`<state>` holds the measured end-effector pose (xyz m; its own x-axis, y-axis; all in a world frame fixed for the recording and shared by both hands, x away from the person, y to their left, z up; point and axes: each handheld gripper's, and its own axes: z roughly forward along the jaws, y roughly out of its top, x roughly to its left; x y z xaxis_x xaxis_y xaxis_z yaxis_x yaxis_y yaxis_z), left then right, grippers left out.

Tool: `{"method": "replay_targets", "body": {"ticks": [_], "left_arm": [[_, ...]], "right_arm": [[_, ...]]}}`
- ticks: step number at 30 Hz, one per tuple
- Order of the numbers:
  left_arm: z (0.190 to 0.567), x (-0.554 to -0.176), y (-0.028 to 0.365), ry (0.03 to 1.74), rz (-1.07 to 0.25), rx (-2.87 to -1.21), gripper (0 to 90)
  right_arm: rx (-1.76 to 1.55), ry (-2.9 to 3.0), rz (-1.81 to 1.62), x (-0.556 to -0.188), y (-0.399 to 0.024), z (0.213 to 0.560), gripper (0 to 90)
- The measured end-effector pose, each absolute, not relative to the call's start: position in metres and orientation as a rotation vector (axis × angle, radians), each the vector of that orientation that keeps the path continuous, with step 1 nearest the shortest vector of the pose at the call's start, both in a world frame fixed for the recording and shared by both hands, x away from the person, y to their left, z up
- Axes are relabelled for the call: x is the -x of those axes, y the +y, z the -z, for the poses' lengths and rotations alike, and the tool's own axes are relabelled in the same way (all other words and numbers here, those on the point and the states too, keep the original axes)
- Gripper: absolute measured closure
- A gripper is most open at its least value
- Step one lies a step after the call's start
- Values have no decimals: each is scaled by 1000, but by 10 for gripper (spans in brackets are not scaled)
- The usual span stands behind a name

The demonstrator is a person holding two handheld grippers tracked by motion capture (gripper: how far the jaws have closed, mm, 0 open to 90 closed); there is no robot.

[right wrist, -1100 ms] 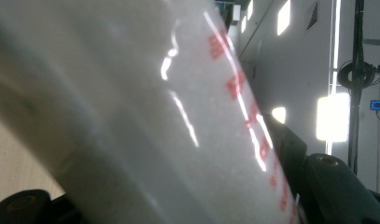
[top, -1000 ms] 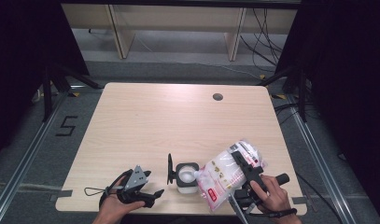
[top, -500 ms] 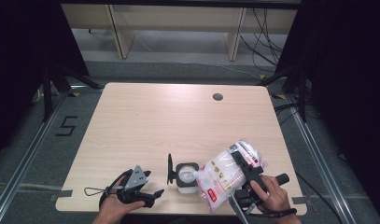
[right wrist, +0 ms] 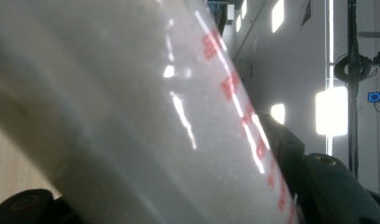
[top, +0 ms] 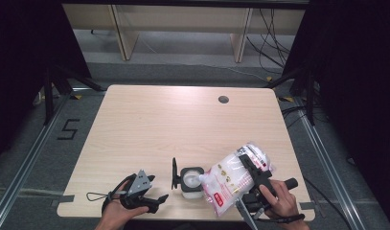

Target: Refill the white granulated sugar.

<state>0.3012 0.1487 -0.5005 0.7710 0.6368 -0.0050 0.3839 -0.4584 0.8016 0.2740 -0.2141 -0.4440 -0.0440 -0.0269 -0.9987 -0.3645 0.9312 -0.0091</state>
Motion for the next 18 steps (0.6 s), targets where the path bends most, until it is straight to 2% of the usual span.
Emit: {"method": "replay_targets", "body": {"ticks": [18], "left_arm": [[501, -301, 149, 761, -375, -2103, 192]], "right_arm": [[332, 1587, -291, -275, -215, 440, 507]]}}
